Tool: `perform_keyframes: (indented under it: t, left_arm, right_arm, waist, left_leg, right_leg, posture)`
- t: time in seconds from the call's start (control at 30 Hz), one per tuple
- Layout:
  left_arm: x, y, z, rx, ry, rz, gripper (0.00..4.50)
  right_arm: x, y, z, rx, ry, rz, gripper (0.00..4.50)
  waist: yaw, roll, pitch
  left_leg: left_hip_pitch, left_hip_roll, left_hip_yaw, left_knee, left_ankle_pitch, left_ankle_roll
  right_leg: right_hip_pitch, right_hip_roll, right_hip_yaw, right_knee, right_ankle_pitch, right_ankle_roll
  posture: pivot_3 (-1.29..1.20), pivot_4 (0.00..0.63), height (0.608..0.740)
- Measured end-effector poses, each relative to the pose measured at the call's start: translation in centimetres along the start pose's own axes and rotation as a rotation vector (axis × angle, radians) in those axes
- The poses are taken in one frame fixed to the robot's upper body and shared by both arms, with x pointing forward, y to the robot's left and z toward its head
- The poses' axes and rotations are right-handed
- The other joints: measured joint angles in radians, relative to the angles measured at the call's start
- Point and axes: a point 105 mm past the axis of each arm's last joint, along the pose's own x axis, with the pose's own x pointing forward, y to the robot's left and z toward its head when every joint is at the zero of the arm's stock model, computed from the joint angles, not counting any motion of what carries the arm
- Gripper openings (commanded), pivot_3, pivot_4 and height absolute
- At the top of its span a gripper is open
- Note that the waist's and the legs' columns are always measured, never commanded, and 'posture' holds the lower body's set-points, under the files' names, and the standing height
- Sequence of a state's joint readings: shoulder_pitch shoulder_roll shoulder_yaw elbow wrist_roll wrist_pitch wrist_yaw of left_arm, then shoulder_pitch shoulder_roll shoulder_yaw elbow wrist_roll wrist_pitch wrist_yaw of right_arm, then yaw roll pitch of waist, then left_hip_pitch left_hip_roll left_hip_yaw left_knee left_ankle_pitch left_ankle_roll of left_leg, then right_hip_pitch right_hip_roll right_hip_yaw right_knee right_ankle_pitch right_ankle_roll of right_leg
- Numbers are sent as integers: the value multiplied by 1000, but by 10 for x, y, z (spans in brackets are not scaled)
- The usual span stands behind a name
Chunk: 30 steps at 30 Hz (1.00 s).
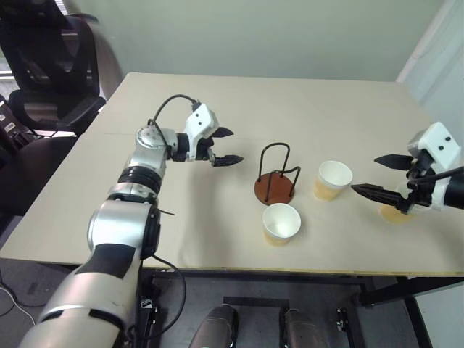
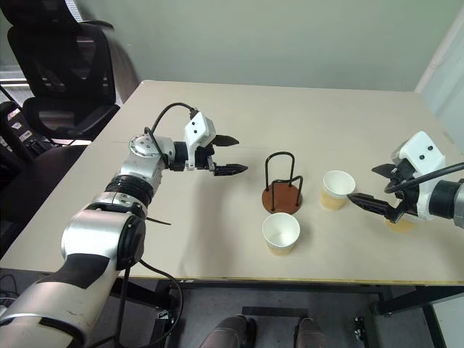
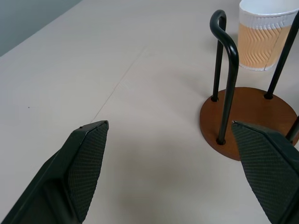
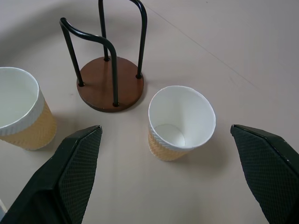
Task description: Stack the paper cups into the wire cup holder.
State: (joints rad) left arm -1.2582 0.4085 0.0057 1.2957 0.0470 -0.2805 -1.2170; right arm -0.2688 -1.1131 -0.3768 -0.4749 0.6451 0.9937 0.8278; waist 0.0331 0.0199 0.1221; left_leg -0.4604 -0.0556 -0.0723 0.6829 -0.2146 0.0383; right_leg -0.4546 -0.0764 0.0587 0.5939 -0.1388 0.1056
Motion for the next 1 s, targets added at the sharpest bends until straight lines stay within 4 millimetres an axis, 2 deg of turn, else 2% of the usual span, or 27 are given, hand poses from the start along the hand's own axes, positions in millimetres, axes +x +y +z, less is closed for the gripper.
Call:
perform_keyframes:
  t: [0.27, 0.47, 0.63, 0.77, 1.0]
  left_arm:
    - [5, -2, 2, -1, -13, -9, 4476]
    - [6, -3, 2, -1, -15, -11, 4476]
    - [7, -5, 3, -1, -19, -25, 4476]
    - [8, -18, 6, -15, -43, -143, 4476]
    - [-3, -35, 11, -32, -37, -357, 4476]
  right_arm:
    - [-20, 5, -24, 26, 110, 26, 4500]
    - [-31, -6, -36, -4, 181, -24, 4500]
    - [-38, -15, -59, -27, 268, -57, 4500]
    - [-45, -29, -70, -56, 310, -101, 4500]
    - [-39, -31, -70, -94, 313, -77, 4500]
  waist:
    - [1, 0, 0]
    - [0, 0, 0]
    - [0, 0, 0]
    - [0, 0, 0]
    - [-3, 0, 0]
  left_leg:
    - [0, 0, 1, 0, -1, 0]
    - [0, 0, 0, 0, 0, 0]
    - [0, 0, 1, 0, -1, 4]
    - [0, 0, 1, 1, -2, 6]
    - [1, 0, 1, 1, -4, 12]
  right_leg:
    - [0, -1, 0, 0, -2, -1]
    - [0, 0, 1, 0, -2, -1]
    - [1, -1, 1, 0, -1, 0]
    - [1, -1, 1, 0, 0, 2]
    - [1, 0, 1, 0, 1, 3]
  posture:
    - [0, 150, 740]
    - [0, 150, 740]
    - [0, 150, 740]
    - [0, 150, 740]
    - [0, 150, 740]
